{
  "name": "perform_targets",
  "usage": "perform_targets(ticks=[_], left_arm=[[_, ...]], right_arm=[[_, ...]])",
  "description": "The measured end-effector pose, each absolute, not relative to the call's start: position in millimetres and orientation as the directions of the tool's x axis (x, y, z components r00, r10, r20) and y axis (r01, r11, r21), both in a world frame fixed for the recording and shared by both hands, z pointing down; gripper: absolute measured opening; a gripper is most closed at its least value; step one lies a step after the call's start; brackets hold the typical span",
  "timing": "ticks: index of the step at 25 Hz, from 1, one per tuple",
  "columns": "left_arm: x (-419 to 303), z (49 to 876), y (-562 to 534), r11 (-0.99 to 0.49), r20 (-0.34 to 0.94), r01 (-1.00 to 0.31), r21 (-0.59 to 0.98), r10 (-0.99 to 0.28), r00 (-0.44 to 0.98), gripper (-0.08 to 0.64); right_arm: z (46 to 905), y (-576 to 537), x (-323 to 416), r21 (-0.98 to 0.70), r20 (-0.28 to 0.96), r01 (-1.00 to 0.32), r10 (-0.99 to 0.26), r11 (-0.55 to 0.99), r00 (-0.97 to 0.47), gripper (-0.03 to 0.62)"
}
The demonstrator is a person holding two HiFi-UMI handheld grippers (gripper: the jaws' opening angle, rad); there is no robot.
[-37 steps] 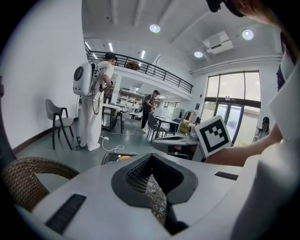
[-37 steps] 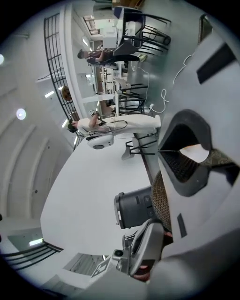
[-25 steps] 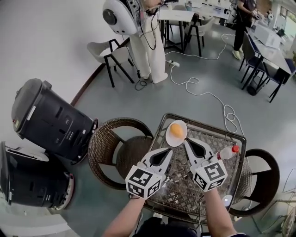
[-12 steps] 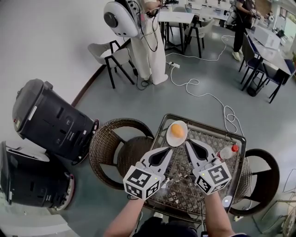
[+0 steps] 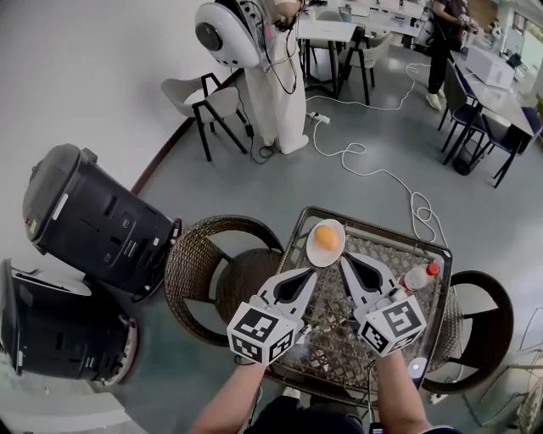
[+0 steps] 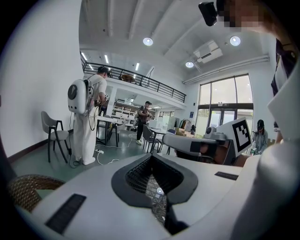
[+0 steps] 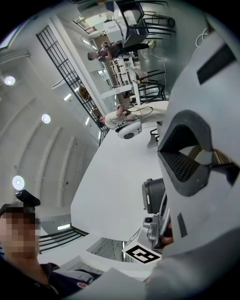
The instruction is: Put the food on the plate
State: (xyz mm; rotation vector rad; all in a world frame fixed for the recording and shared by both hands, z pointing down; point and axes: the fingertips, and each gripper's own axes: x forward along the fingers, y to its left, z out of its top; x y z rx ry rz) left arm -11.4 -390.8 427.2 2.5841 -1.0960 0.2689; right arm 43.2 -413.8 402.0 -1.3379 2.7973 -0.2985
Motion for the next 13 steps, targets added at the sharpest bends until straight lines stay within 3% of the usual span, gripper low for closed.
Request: perform_targets(ticks=[13], left_arm=[[-11.7, 424.4, -380.9, -0.655, 0.286, -0.723, 0.221, -0.665, 0.690, 0.008]], right_arm=[[398.7, -403.1, 42.0, -0.184, 0.060, -0.771, -0.776, 0.609, -0.628, 0.005]])
